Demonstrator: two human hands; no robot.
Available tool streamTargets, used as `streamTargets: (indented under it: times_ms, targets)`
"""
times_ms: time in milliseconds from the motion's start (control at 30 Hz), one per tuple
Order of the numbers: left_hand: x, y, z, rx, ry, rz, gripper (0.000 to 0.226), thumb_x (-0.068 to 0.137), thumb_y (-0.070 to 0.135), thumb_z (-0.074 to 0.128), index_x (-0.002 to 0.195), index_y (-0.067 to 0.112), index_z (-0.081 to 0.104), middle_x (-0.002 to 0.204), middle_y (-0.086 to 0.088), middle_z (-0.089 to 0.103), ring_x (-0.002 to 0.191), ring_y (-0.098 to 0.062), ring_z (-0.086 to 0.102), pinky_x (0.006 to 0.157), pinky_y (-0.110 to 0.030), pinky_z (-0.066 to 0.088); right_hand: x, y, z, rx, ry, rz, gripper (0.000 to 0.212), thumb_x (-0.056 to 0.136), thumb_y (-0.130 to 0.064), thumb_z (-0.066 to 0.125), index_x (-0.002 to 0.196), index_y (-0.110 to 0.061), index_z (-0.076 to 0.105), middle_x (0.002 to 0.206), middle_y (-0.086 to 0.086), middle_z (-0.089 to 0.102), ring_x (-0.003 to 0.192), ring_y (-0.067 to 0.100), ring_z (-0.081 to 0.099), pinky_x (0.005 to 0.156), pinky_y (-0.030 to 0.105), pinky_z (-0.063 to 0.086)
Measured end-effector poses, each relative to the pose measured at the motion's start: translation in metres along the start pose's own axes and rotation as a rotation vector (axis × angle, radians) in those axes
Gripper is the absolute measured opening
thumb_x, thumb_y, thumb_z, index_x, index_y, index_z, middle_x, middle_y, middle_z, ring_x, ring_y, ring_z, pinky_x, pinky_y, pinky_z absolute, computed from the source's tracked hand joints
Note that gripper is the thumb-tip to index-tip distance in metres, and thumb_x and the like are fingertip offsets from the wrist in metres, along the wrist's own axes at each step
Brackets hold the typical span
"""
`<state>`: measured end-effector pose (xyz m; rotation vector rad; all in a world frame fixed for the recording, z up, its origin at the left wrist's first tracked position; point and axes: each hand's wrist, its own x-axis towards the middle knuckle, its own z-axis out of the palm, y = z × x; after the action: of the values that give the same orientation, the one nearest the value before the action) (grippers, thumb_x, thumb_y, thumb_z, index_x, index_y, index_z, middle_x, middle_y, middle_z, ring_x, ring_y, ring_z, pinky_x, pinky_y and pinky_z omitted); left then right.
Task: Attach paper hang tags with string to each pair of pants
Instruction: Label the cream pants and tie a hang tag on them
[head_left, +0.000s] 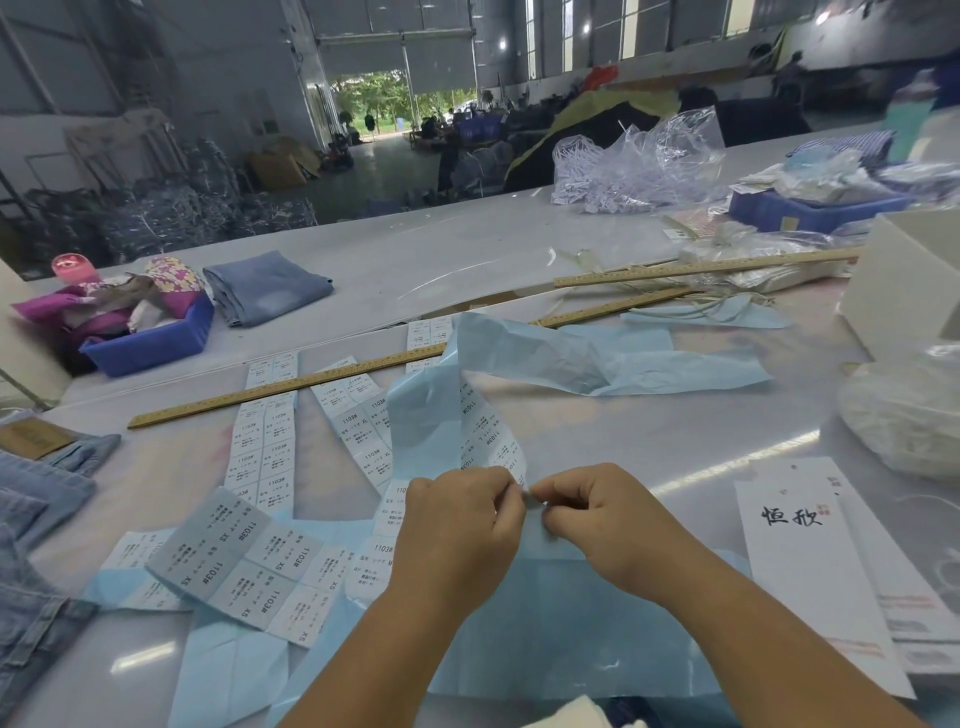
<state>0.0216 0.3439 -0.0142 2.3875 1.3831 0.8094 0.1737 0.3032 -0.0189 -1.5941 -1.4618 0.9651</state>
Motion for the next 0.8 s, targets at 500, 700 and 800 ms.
streamTargets:
  times_ms: [500, 700, 800]
  targets:
    - [0.0, -0.009, 0.002, -0.24, -0.05, -0.187, 0.023, 0.088, 0.047, 0.06, 0.075, 0.028, 0.061, 0.058, 0.013, 0.058, 0.065, -0.011, 0.056, 0.071, -0.035, 0.044, -0.002, 0.001, -0.001, 0.026, 0.037, 0.046, 0.035, 0.084, -0.001, 0.055, 0.09, -0.029, 0.076, 0.072, 0.003, 0.068, 0.058, 0.008, 0.051, 0.057, 0.023, 0.044]
    - [0.002, -0.01, 0.001, -0.395, -0.108, -0.257, 0.017, 0.089, 0.027, 0.064, 0.074, 0.023, 0.07, 0.07, 0.007, 0.07, 0.07, -0.009, 0.063, 0.066, -0.025, 0.048, -0.001, 0.003, -0.001, 0.02, 0.04, 0.05, 0.037, 0.086, -0.002, 0.055, 0.088, -0.034, 0.074, 0.081, 0.004, 0.071, 0.067, 0.008, 0.056, 0.063, 0.019, 0.046]
    - [0.003, -0.012, -0.001, -0.377, -0.097, -0.284, 0.018, 0.089, 0.025, 0.064, 0.072, 0.023, 0.069, 0.069, 0.008, 0.07, 0.067, -0.006, 0.062, 0.063, -0.024, 0.048, 0.0, 0.004, 0.0, 0.023, 0.034, 0.049, 0.038, 0.085, -0.002, 0.055, 0.083, -0.036, 0.072, 0.076, 0.0, 0.068, 0.067, 0.009, 0.056, 0.063, 0.019, 0.046]
